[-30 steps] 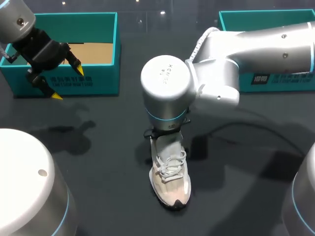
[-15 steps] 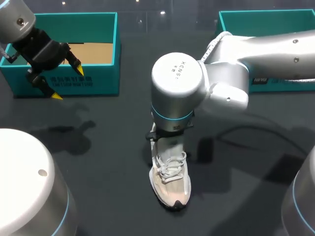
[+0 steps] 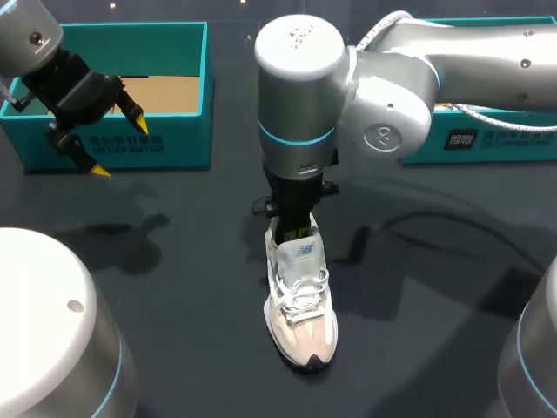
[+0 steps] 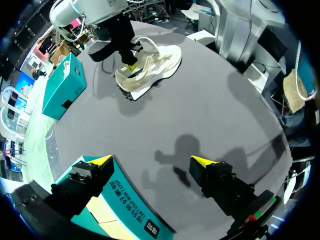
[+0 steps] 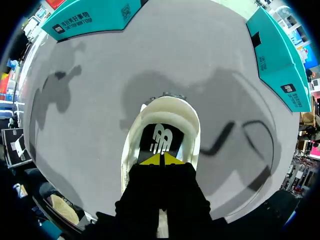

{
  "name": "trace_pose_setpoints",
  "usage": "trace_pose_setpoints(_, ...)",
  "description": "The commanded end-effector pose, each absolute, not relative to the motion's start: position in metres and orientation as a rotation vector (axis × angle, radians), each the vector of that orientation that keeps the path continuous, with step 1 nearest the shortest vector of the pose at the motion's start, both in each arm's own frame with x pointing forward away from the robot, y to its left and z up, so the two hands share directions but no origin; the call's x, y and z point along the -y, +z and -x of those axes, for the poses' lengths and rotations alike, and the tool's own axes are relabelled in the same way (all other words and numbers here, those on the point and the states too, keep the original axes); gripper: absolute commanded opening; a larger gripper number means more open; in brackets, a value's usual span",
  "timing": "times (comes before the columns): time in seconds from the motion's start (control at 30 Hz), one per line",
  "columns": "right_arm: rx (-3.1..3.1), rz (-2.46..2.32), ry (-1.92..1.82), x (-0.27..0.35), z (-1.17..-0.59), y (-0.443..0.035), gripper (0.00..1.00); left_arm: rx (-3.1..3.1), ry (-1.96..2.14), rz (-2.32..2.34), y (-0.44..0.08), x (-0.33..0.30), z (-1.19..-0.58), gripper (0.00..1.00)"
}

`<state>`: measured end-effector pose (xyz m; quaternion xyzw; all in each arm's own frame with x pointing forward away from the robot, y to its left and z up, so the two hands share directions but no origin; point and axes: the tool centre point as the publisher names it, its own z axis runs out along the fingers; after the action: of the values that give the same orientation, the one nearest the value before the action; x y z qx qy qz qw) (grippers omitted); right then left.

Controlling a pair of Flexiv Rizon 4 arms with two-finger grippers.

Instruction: Take the shoe out of the shoebox, open the shoe tongue, remove and reinsert the insole, then place the shoe into the shoebox

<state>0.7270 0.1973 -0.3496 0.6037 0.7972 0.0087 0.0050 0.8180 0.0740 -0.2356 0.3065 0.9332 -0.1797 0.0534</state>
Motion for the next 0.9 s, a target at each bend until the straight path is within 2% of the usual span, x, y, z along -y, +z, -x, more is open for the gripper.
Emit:
trace_pose_setpoints(0.03, -2.526, -1.938, 0.031, -0.192, -0.724, -0.353, 0.09, -2.837, -0.542, -0.932, -0.235, -0.075, -0.817, 1.0)
trace_pose_setpoints(0.3, -2.469, -2.051, 0.024, -0.195, -0.703, -0.351, 0.11, -2.837, -0.542, -0.932, -0.235, -0.075, -0.817, 1.0)
trace_pose_setpoints(0.4, -2.458, -2.07, 0.016, -0.194, -0.698, -0.351, 0.14, -2.837, -0.542, -0.932, -0.235, -0.075, -0.817, 1.0)
trace_pose_setpoints(0.47, -2.45, -2.084, -0.005, -0.193, -0.695, -0.352, 0.2, -2.837, -0.542, -0.932, -0.235, -0.075, -0.817, 1.0)
trace_pose_setpoints(0.67, -2.445, -2.108, -0.041, -0.193, -0.691, -0.353, 0.48, -2.837, -0.542, -0.932, -0.235, -0.075, -0.817, 1.0)
trace_pose_setpoints(0.8, -2.44, -2.115, -0.047, -0.194, -0.69, -0.351, 0.97, -2.837, -0.542, -0.932, -0.235, -0.075, -0.817, 1.0)
trace_pose_setpoints(0.83, -2.44, -2.115, -0.049, -0.194, -0.69, -0.351, 1.0, -2.837, -0.542, -0.932, -0.235, -0.075, -0.817, 1.0)
trace_pose_setpoints(0.9, -2.44, -2.114, -0.052, -0.195, -0.69, -0.349, 1.0, -2.837, -0.542, -0.932, -0.235, -0.075, -0.817, 1.0)
